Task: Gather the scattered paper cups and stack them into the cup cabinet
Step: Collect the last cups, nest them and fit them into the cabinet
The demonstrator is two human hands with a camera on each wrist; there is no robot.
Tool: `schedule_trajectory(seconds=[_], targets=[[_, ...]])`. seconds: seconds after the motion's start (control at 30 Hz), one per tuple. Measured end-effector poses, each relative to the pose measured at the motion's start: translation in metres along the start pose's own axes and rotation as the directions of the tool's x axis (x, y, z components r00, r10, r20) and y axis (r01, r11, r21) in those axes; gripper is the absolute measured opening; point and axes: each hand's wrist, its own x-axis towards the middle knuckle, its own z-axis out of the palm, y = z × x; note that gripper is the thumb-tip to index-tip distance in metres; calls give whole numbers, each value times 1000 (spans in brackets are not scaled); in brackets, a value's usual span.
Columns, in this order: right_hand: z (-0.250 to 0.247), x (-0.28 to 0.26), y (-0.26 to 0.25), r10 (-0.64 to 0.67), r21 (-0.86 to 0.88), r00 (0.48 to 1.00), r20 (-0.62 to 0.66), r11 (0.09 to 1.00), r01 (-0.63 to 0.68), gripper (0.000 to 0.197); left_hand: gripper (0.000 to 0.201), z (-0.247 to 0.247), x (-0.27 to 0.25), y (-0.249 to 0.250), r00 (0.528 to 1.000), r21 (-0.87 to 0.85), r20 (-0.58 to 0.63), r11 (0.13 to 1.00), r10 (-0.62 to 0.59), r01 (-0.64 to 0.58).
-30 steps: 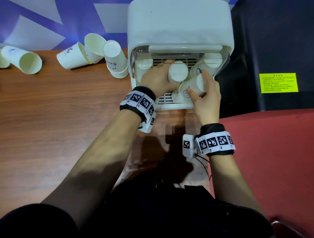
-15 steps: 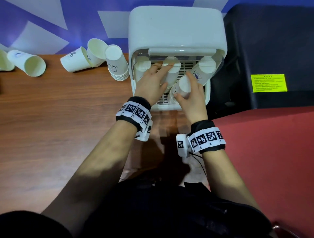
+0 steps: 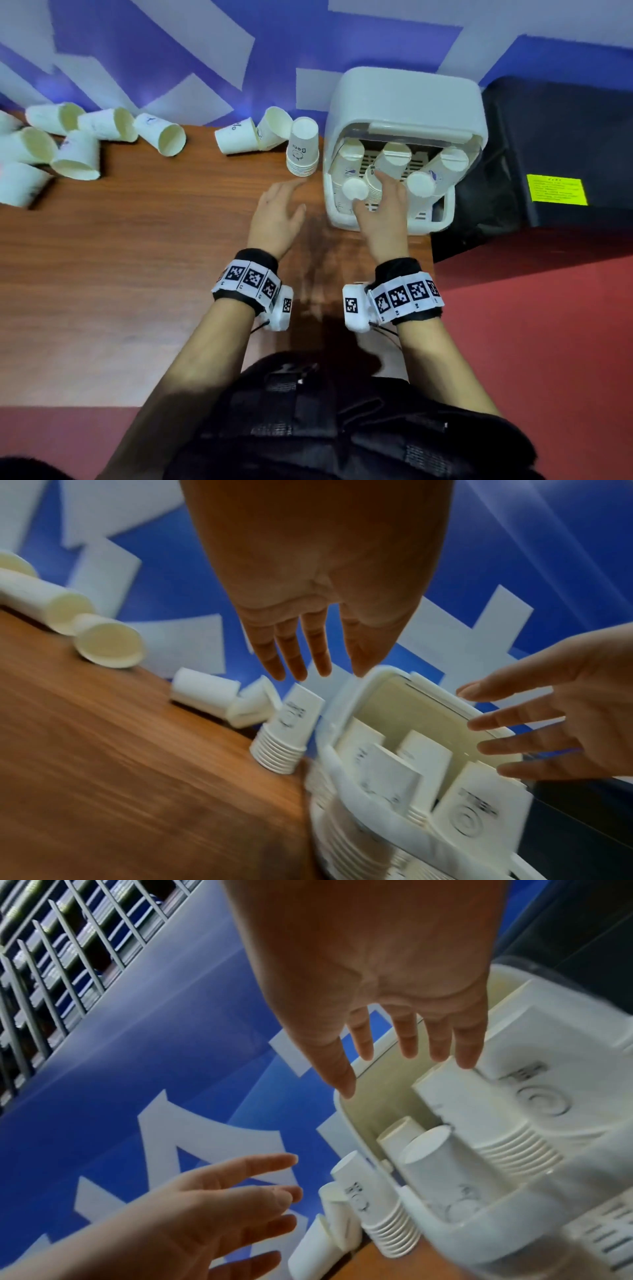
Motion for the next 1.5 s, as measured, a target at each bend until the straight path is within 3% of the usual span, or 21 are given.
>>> schedule_trajectory(seconds=[0.27,0.6,1.03,1.33,1.5], targets=[[88,-33,-76,24,9,984,178,1000,-27,48,39,-103,-20,-53,997,5,4,997,-82,82],[178,-53,-135,71,-49,977,201,997,-62,46,39,-181,-15,-119,995,-2,66,997,-75,75],[214,18,-105,229,-29,972,60,973,-228,54,48,-150,82,-140,967,51,245,997,-67,57],[241,98,-78,232,32,972,-18,972,-232,58,60,-106,164,-167,948,182,249,971,-196,153],[253,130,-58,172,-30,984,-47,984,-174,41,69,-88,186,-183,911,191,319,959,-261,208]])
